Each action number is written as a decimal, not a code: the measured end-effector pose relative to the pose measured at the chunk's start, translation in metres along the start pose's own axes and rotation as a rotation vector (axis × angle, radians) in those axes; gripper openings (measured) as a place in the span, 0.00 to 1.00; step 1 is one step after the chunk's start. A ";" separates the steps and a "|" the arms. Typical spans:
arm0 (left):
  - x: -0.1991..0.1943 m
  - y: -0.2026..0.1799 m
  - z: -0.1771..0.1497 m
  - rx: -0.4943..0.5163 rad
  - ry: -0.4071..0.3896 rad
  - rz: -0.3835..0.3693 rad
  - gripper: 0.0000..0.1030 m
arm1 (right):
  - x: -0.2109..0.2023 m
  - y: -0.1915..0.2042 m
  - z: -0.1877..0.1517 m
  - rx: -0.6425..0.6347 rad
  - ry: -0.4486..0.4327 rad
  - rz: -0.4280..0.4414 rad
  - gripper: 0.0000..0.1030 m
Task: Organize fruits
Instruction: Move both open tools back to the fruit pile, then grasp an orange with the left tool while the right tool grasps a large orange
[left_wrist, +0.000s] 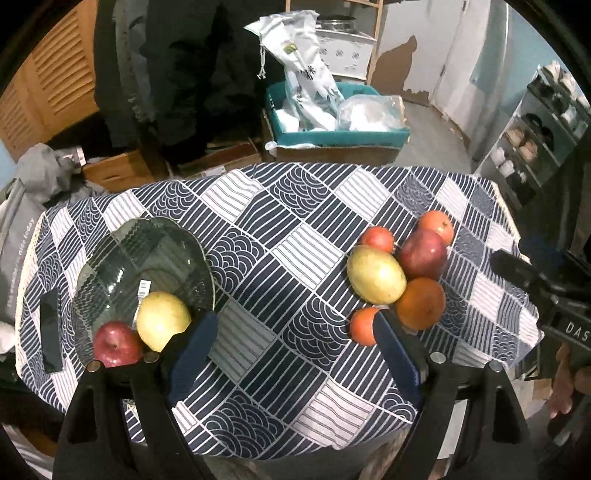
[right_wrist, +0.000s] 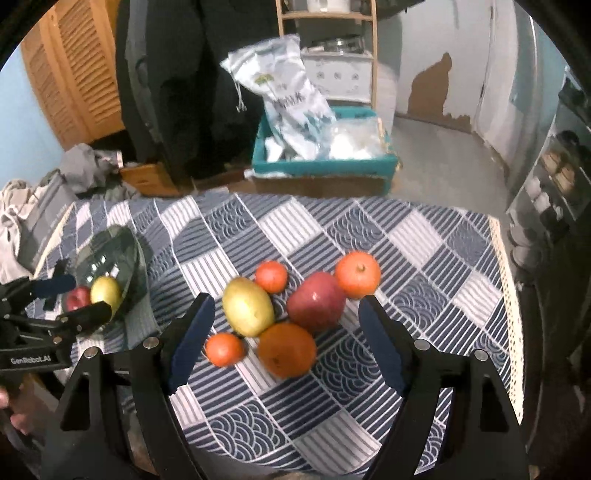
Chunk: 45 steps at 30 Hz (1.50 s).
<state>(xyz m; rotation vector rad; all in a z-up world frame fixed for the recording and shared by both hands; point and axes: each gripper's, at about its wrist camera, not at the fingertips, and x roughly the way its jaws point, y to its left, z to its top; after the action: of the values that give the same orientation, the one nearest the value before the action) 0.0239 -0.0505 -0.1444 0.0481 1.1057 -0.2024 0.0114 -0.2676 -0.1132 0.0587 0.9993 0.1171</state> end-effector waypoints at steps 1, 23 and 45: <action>0.003 -0.002 -0.001 0.007 0.003 0.006 0.85 | 0.006 -0.001 -0.003 -0.004 0.017 -0.002 0.78; 0.075 -0.015 -0.014 0.039 0.086 0.070 0.85 | 0.111 0.003 -0.044 -0.055 0.273 -0.009 0.78; 0.092 -0.051 -0.014 0.066 0.148 -0.062 0.85 | 0.110 -0.028 -0.060 0.021 0.266 0.020 0.66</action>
<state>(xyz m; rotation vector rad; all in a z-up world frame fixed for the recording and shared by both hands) 0.0415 -0.1114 -0.2297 0.0885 1.2489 -0.2945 0.0220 -0.2824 -0.2400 0.0736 1.2663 0.1348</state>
